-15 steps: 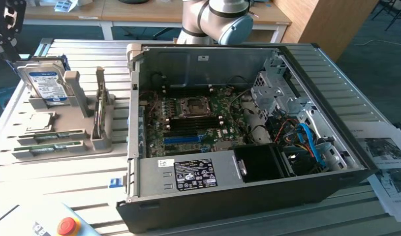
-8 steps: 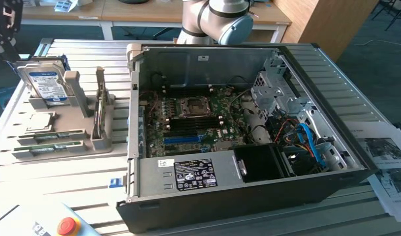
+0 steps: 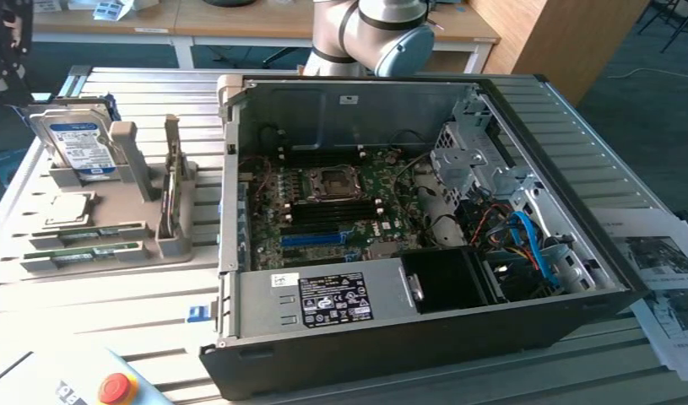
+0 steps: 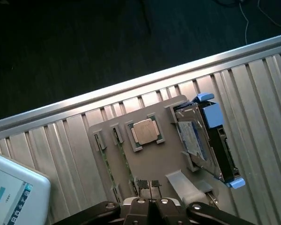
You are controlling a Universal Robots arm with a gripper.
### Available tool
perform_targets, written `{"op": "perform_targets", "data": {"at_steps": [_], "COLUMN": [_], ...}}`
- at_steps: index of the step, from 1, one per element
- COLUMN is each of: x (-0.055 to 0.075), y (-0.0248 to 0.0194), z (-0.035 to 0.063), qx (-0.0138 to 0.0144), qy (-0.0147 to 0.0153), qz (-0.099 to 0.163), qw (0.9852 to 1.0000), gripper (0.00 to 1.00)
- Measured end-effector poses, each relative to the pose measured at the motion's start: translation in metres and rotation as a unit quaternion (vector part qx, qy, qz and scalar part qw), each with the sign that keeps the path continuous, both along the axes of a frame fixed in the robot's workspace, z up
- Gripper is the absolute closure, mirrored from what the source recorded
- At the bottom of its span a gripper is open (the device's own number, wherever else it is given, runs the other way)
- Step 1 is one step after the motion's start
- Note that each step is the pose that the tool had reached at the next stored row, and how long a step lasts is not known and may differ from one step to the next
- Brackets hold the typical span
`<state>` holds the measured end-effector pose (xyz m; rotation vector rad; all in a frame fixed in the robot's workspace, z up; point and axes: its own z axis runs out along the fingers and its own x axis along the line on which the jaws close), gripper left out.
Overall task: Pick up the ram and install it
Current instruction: 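Pick up the ram and move it above insertion slot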
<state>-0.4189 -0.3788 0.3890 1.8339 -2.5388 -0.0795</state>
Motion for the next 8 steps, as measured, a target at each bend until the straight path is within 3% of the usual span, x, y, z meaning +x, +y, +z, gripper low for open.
{"op": "perform_targets", "data": {"at_steps": [4, 8], "x": [0.0, 0.0], "y": [0.0, 0.0], "z": [-0.0002, -0.0003], "qx": [0.0, 0.0], "qy": [0.0003, 0.0008], "qz": [0.033, 0.065], "qw": [0.9994, 0.9979], "gripper": [0.9, 0.9]}}
